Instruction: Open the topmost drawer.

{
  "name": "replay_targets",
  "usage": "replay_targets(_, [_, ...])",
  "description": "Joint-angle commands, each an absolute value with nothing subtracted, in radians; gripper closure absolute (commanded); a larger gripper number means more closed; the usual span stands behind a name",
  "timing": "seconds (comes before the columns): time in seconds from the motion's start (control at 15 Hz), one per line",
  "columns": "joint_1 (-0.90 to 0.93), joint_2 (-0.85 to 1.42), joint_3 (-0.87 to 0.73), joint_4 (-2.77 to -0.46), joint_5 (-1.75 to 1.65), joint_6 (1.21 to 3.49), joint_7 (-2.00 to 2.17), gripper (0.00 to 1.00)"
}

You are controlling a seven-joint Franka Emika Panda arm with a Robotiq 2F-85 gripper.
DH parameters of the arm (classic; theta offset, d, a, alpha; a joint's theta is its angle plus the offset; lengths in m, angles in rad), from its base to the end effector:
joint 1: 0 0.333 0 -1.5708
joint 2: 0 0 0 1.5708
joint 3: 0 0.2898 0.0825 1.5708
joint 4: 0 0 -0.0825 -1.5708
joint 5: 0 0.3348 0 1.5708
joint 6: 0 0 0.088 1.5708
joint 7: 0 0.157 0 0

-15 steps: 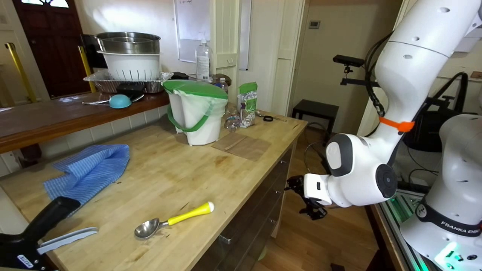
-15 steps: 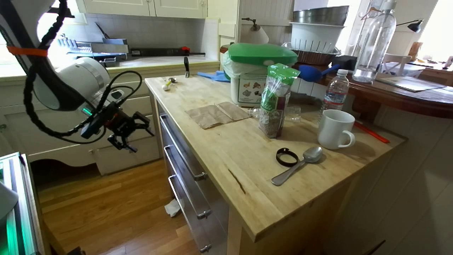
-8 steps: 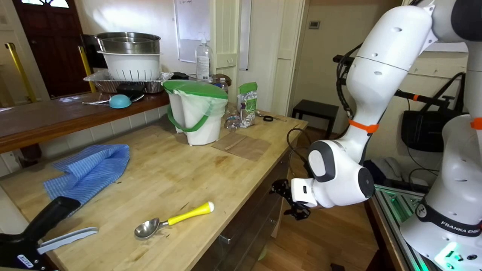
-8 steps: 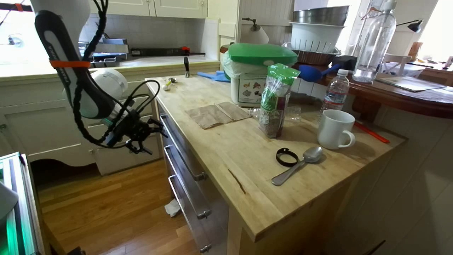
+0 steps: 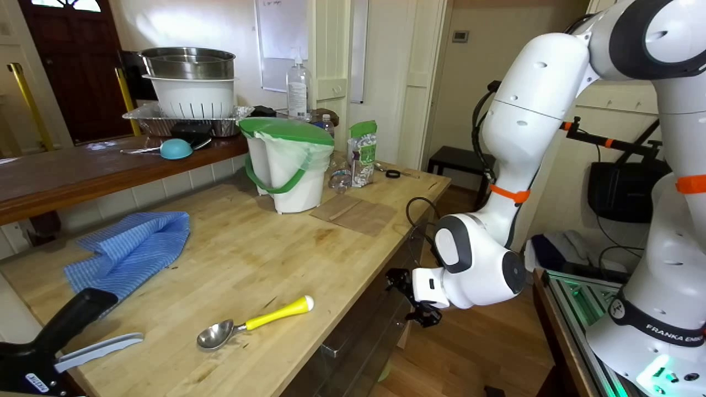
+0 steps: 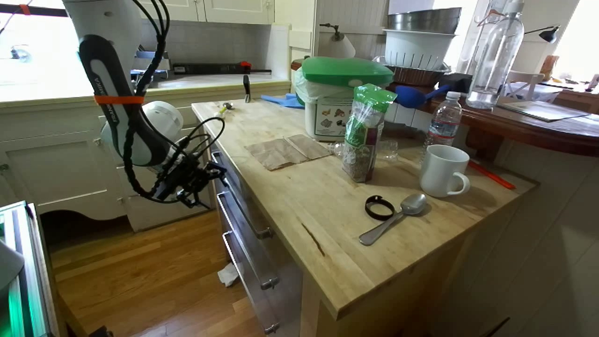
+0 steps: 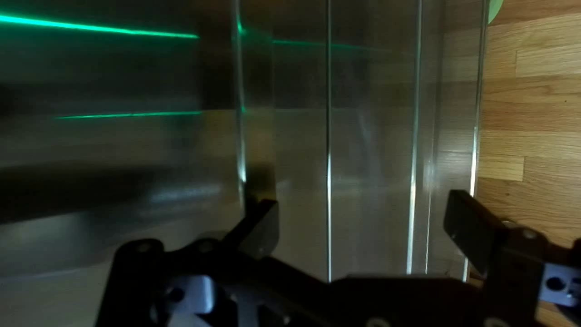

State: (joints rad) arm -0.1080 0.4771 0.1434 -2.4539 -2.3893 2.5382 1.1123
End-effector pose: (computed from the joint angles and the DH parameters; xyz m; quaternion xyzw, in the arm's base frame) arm 0.4073 0.0138 0.0712 0.7625 0.5372 0.1557 0.3251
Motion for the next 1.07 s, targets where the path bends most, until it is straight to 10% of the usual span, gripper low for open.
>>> replay_targets(0.0, [-0.124, 0.448, 0.178, -2.490, -2.416, 2.530, 1.130, 0.00])
replay_targets(1.0, [-0.114, 0.387, 0.179, -2.540, -2.460, 2.472, 1.178, 0.00])
